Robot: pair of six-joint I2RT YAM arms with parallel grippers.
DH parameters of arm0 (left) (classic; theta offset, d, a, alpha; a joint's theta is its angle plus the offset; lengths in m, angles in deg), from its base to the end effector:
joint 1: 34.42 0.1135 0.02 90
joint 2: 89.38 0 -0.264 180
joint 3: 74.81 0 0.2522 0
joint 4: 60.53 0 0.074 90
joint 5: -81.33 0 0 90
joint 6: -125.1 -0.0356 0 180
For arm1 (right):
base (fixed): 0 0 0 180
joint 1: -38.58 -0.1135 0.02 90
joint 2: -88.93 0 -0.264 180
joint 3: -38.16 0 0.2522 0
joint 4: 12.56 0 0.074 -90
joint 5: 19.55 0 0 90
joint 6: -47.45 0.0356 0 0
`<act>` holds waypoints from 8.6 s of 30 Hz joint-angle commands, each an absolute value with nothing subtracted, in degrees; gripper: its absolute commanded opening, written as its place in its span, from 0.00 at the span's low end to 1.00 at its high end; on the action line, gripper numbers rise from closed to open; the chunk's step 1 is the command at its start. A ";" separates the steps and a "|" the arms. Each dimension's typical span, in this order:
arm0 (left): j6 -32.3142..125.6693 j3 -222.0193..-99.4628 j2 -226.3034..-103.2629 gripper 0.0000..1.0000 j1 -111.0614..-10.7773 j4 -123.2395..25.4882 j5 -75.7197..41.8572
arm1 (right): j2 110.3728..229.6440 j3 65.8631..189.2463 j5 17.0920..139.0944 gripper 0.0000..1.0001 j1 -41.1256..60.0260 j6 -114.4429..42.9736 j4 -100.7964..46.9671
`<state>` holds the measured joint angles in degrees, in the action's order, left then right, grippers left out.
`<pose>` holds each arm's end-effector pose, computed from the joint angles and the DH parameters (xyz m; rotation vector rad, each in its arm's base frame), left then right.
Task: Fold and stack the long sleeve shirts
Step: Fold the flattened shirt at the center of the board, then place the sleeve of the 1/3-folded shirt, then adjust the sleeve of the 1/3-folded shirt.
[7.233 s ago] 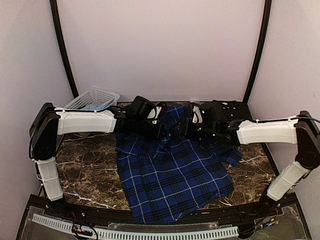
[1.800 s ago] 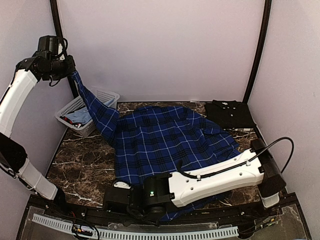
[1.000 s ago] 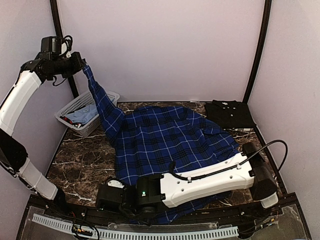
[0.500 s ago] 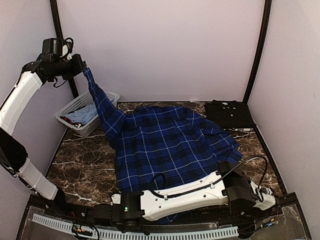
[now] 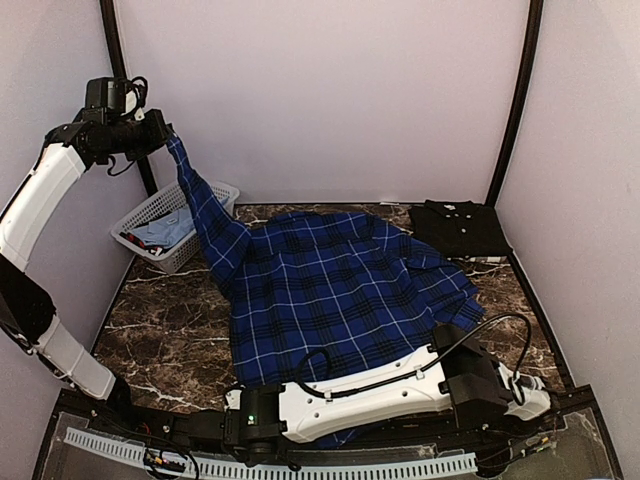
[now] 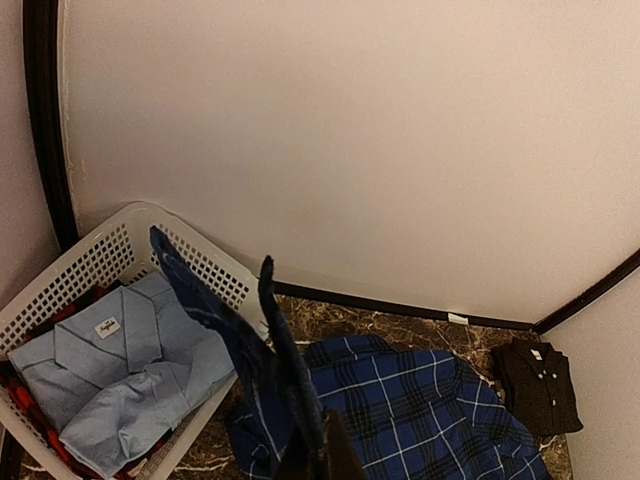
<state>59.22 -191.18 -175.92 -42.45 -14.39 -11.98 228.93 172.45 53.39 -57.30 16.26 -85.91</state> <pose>0.3245 -0.0479 0.4717 -0.2226 1.8652 -0.4418 -0.0402 0.4922 0.1520 -0.8535 2.6725 0.1699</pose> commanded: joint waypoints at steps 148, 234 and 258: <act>82.04 -154.38 -181.54 0.18 -101.10 -31.57 8.73 | 178.83 106.76 81.98 0.60 -5.72 -9.66 -29.86; 75.66 -143.22 -180.57 0.00 -82.40 -23.65 -16.31 | 202.55 129.19 54.26 0.16 -36.87 -14.95 -52.11; 78.20 -140.14 -180.24 0.30 -81.51 -21.62 -9.95 | 201.48 128.55 57.70 0.24 -37.80 -15.87 -51.64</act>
<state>77.36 -142.31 -181.10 -82.14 -21.67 -11.81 202.81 128.21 57.61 -36.84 -15.83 -52.03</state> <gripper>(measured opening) 0.269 0.229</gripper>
